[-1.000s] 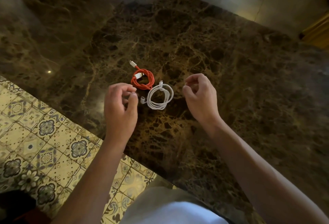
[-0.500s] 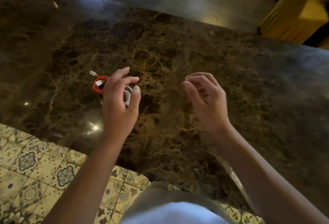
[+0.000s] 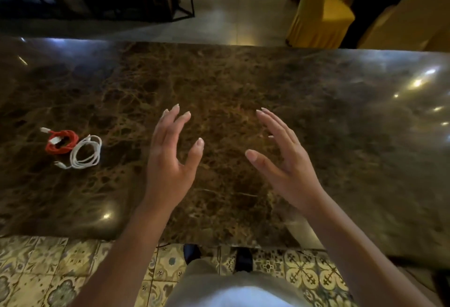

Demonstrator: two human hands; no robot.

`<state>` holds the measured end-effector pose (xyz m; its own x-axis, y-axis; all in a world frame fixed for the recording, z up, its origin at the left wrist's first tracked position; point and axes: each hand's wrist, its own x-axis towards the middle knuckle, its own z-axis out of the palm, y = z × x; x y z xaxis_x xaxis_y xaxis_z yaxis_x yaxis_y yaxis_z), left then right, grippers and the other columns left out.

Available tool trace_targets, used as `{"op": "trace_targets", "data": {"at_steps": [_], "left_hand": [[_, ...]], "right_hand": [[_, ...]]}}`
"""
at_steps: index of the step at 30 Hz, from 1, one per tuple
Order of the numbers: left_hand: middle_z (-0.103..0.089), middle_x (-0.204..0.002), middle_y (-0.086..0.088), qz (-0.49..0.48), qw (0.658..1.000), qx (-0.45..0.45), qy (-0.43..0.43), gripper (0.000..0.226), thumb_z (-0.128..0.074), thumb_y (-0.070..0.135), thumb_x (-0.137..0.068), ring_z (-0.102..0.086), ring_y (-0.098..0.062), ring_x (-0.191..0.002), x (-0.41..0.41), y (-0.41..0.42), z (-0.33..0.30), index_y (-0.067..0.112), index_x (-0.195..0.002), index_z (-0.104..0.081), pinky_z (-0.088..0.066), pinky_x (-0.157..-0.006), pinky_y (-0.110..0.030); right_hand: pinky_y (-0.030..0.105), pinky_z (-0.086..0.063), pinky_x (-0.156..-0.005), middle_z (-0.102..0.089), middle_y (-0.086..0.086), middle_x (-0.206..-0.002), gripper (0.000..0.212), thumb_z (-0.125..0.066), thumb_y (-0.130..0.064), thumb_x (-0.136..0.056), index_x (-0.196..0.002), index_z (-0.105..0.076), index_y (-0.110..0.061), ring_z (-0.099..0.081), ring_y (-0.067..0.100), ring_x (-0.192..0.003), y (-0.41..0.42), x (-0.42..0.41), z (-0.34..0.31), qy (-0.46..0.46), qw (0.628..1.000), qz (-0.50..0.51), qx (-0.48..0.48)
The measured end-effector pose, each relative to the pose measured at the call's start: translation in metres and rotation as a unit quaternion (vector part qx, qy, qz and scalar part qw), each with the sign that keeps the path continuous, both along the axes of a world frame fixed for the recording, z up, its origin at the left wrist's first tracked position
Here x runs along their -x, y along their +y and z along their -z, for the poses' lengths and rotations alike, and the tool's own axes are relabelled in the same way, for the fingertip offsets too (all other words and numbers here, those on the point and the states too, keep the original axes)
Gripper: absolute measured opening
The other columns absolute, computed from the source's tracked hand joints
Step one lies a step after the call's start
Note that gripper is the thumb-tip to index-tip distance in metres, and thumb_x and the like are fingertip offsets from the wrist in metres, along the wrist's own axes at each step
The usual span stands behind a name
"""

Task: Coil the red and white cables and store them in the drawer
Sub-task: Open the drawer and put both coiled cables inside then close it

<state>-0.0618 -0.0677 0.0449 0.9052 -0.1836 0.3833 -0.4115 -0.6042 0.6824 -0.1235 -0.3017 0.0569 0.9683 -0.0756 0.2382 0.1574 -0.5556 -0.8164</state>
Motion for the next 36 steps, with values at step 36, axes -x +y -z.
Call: {"op": "trace_targets", "data": {"at_steps": [36], "left_hand": [[-0.022,-0.173,-0.007,0.338,0.878,-0.324,-0.097,0.064,-0.031,0.067,-0.102,-0.002,-0.038,-0.161,0.131,-0.079,0.074,0.036,-0.157,-0.039,-0.009,-0.127,-0.064]], "right_hand": [[0.046,-0.050,-0.110,-0.051,-0.007,-0.154,0.059,-0.057,-0.065,-0.096,-0.151,-0.043,-0.048,-0.051,0.017,-0.137,0.016,0.285,0.127,0.216,0.861,0.360,-0.288]]}}
